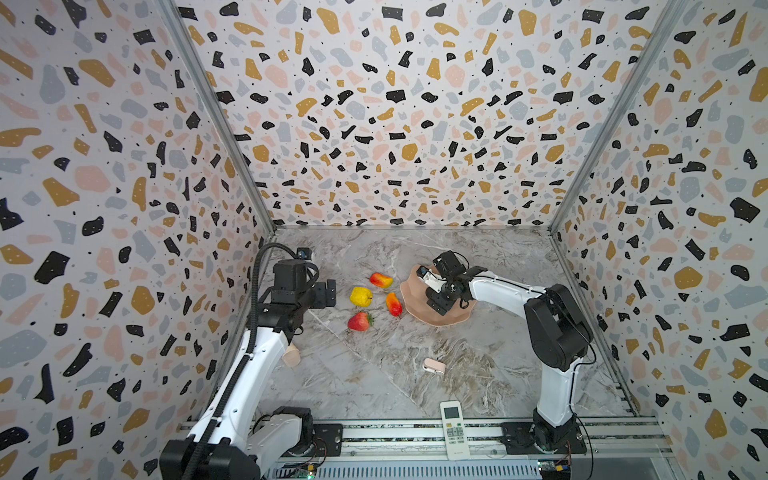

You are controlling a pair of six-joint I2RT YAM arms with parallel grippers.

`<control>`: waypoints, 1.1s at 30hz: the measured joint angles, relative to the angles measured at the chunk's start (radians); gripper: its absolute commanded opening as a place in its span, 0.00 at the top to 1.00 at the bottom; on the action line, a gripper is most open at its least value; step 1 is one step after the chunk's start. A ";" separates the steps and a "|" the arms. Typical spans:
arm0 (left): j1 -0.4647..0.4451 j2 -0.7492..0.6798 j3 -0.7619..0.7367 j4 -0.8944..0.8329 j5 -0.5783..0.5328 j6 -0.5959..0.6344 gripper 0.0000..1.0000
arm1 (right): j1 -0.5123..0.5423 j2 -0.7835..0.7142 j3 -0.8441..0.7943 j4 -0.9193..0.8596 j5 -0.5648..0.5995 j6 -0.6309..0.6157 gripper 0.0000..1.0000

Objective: Place and organize the fake fruits in the fruit bowl
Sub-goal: 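Carry the avocado with the right gripper into the pink bowl and release, then move the right gripper to the red strawberry and grasp it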

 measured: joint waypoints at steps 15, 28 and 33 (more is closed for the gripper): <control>0.000 -0.019 -0.005 0.006 0.000 0.003 0.01 | 0.299 -0.086 0.180 0.093 -0.068 -0.103 0.01; 0.000 -0.032 -0.006 0.014 0.000 0.003 0.00 | 0.381 0.186 0.280 0.118 -0.249 -0.100 0.12; 0.000 -0.032 -0.006 0.014 0.000 0.003 0.00 | 0.386 0.206 0.281 0.119 -0.277 -0.084 0.18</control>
